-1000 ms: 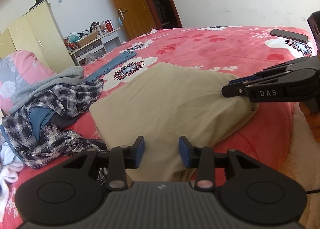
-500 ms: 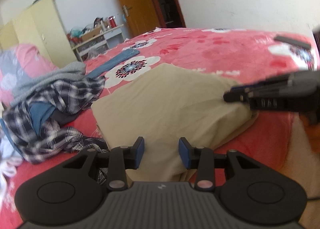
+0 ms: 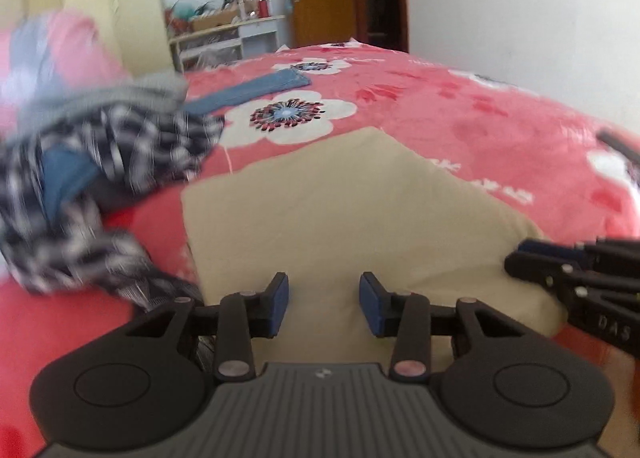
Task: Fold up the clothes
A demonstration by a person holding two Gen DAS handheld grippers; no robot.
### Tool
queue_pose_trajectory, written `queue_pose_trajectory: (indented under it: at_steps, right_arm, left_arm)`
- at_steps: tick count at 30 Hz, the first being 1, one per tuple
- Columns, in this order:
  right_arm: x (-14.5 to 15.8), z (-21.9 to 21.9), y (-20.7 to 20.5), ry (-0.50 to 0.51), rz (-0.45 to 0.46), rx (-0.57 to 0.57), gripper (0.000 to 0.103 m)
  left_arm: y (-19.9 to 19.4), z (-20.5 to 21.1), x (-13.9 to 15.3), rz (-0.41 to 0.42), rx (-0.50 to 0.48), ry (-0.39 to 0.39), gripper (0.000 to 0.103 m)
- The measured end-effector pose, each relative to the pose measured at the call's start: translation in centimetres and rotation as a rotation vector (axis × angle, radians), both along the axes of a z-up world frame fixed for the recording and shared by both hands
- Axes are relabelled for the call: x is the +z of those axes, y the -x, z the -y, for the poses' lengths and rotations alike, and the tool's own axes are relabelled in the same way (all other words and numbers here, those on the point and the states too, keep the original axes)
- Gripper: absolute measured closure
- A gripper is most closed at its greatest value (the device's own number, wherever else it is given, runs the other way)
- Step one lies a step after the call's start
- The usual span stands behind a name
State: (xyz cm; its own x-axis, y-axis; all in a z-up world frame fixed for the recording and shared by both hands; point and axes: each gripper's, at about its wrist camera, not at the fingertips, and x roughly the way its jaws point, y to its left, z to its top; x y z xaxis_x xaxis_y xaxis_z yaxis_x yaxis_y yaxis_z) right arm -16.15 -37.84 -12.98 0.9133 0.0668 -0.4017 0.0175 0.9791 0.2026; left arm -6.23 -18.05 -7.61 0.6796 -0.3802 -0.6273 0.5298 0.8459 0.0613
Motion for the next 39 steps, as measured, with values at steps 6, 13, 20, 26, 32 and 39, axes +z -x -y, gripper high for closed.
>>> queue_pose_trajectory:
  at_steps: [6,13,20,26,32,39]
  right_arm:
    - [0.1,0.4,-0.2,-0.023,-0.008,0.001,0.089]
    - [0.0,0.0,-0.2,-0.004,-0.005,-0.009,0.089]
    - [0.1,-0.4,-0.2,0.019,-0.008,-0.018,0.089]
    - [3.6,-0.3,-1.6,0.043,-0.05,0.02,0.086]
    - [8.5,-0.8,-8.3,0.095,0.011,0.081,0.081]
    - [3.9,0.8,-17.3,-0.01,-0.252,0.105,0.081]
  left_arm:
    - [0.0,-1.2,-0.1,-0.017,-0.007,0.062,0.062]
    - [-0.8,-2.5,1.3,-0.048,-0.004,0.134,0.062]
    - [-4.7,-2.2,1.3,-0.088,0.074,0.092,0.064]
    - [-4.6,-1.8,0.8,-0.077,0.07,0.052,0.062]
    - [-4.9,-1.7,0.8,-0.093,0.083,0.056,0.062]
    - [-4.7,-1.1,0.6,-0.079,0.083,0.023,0.062]
